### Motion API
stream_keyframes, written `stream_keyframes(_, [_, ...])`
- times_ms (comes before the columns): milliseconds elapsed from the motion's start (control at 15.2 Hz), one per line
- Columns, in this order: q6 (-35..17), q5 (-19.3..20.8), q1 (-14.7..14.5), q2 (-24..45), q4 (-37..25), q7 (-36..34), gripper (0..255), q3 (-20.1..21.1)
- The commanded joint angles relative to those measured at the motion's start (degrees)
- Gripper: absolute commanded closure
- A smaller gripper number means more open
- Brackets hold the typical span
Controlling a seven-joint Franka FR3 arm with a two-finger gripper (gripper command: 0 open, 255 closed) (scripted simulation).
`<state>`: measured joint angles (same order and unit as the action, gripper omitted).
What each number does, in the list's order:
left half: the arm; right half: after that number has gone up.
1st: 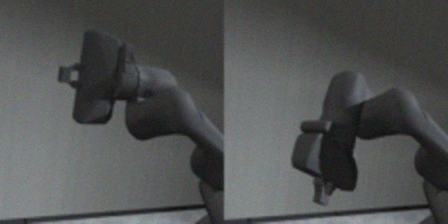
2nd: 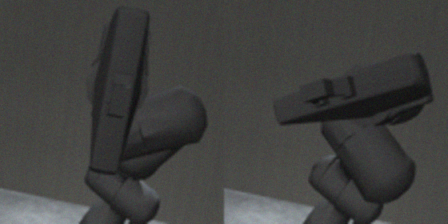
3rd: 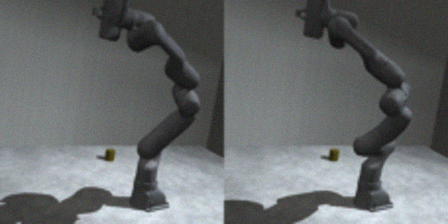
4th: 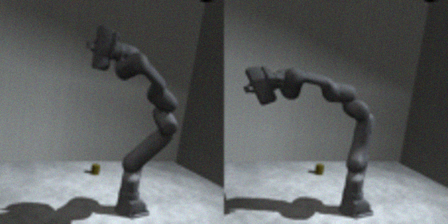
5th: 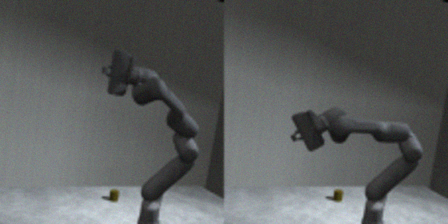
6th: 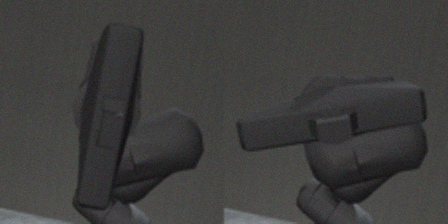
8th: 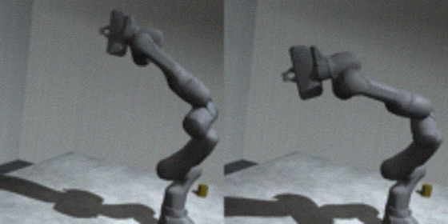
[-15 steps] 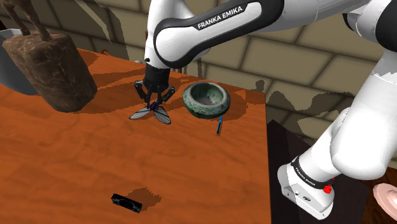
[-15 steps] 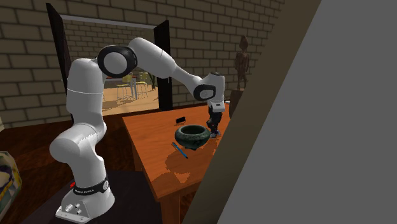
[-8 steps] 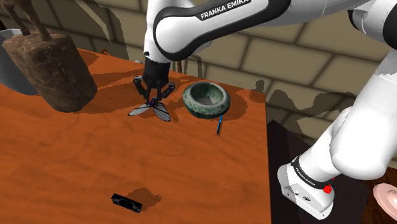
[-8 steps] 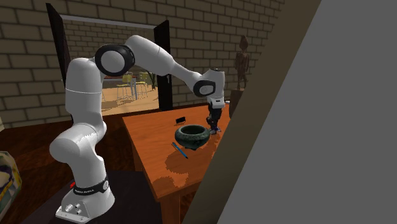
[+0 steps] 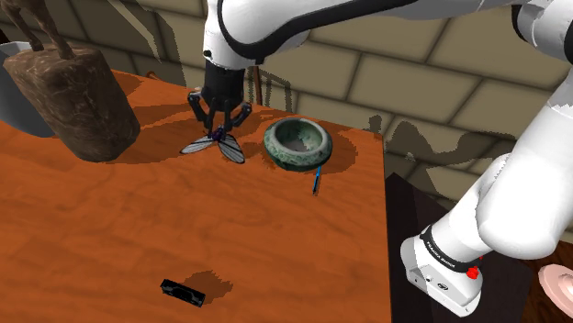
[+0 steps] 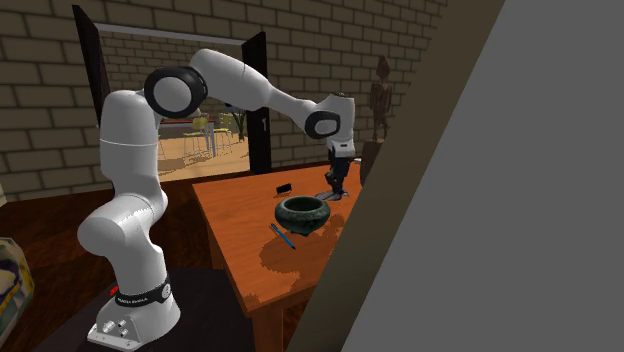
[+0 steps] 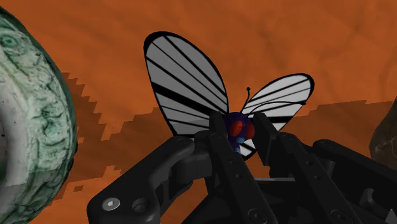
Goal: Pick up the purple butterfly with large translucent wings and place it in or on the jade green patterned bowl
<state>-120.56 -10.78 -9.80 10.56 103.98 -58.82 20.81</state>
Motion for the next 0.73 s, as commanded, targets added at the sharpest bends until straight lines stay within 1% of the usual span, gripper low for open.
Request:
stream_keyframes(0, [1.39,-0.09,0.06,-0.62,-0.79,-0.21,255,0.03])
stream_keyframes(660, [8.62,0.08,0.2,-1.83,-6.96,-1.48,255,0.01])
